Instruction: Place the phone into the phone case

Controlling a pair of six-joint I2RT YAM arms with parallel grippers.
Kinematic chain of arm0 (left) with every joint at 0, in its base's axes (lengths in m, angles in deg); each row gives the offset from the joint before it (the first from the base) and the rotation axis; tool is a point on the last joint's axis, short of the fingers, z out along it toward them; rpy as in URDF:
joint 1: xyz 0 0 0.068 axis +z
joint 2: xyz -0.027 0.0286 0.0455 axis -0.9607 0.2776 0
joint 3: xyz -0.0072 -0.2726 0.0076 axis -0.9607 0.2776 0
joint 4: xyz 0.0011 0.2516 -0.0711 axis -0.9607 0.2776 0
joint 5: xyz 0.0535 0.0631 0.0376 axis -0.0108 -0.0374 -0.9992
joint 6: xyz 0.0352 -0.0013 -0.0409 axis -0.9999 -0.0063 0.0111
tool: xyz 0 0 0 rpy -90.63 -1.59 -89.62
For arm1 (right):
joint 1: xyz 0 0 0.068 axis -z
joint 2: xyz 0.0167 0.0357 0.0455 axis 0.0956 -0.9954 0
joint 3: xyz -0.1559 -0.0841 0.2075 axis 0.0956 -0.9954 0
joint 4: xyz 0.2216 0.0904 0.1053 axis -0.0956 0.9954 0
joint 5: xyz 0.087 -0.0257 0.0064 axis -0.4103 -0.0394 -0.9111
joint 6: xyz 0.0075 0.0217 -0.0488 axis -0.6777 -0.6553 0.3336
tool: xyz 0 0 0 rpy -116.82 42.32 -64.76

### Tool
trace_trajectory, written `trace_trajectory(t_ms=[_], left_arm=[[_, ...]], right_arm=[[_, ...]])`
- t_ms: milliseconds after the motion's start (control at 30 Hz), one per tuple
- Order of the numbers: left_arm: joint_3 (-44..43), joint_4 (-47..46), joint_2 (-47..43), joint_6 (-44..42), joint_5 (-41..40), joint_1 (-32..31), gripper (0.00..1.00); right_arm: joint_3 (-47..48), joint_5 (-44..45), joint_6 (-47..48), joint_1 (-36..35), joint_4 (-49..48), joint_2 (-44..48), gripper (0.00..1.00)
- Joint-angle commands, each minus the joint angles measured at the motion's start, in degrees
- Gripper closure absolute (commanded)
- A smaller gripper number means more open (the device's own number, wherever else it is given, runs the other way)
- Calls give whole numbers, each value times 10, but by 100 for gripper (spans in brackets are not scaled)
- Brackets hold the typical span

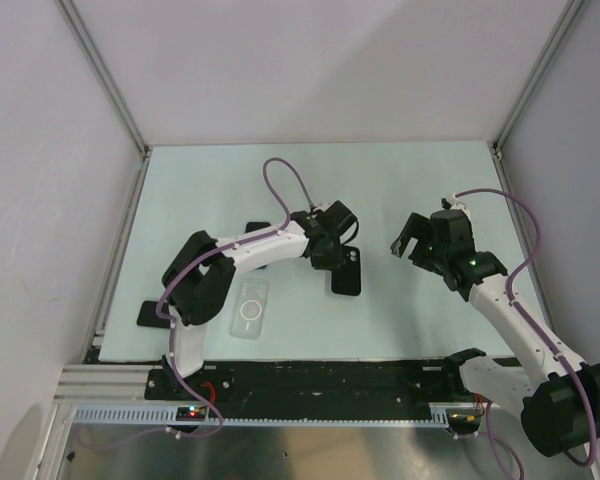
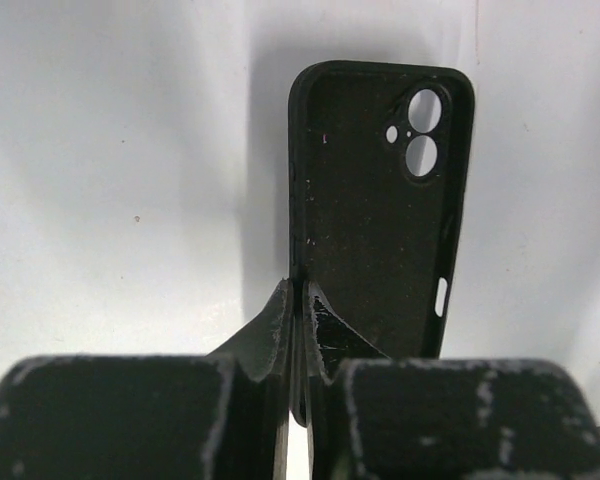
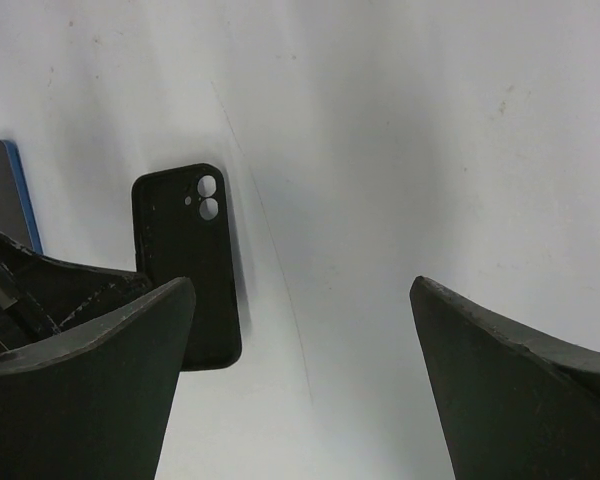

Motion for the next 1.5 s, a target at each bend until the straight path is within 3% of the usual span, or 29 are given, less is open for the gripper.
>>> trace_trajectory(t_ms=[0,200,533,833,1000,1133,1467], left_arm=[[12,-6,-21,6,-14,-4,92],[26,-13,-28,10,-11,-4,87],[47,-22,-70,-19,-25,7,52],[86,-21,-167,-153,-39,189,27],[75,-16,-154,-266,-32,278,15],[58,-13,-127,-324,-2,310,5],[24,-4,-44,-369,55,315,1]], right_arm=[[26,15,1,-4,-4,-5,5],[25,17,-2,-11,-8,-14,5],[26,20,-2,-15,-11,-17,5],[25,16,-3,-21,-13,-14,5],[26,14,-2,-24,-13,-13,4],[26,10,3,-25,-15,-10,4],[26,2,8,-25,-16,-3,4]])
